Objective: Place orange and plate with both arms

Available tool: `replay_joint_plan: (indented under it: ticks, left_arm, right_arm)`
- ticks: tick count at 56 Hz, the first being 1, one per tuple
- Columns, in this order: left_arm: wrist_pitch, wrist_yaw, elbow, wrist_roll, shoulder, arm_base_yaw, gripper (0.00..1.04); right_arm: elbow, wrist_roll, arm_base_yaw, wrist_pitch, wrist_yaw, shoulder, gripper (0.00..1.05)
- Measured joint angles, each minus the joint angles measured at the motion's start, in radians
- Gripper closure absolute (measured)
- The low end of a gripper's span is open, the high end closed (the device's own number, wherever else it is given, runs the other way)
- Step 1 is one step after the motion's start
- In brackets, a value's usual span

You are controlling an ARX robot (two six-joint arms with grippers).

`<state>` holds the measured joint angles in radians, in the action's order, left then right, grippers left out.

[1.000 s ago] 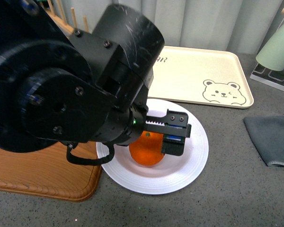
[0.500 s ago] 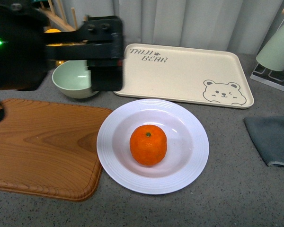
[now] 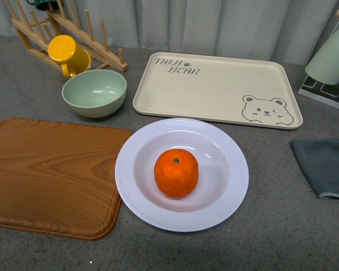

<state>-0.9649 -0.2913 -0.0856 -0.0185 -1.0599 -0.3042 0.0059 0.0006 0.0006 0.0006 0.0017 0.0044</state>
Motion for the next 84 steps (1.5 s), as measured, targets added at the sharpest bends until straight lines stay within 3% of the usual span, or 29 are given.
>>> replay_joint_plan:
  ticks: [15,28,31,37,84]
  left_arm:
    - [0.209,0.117,0.064,0.006,0.269,0.123,1.01]
    - [0.382,0.183,0.065,0.011,0.466,0.192,1.01]
    - [0.424,0.259,0.065,0.011,0.510,0.243,1.01]
    - [0.478,0.279,0.065,0.011,0.570,0.298,1.01]
    - [0.777,0.291,0.066,0.011,0.876,0.302,1.01]
  right_arm:
    - [0.000,0.000,0.000,0.000,-0.002,0.000,0.09]
    - [0.000,0.000,0.000,0.000,-0.003,0.000,0.09]
    - [0.000,0.000,0.000,0.000,-0.003,0.000,0.09]
    - [0.000,0.000,0.000,0.000,-0.002,0.000,0.09]
    - [0.000,0.000,0.000,0.000,-0.002,0.000,0.09]
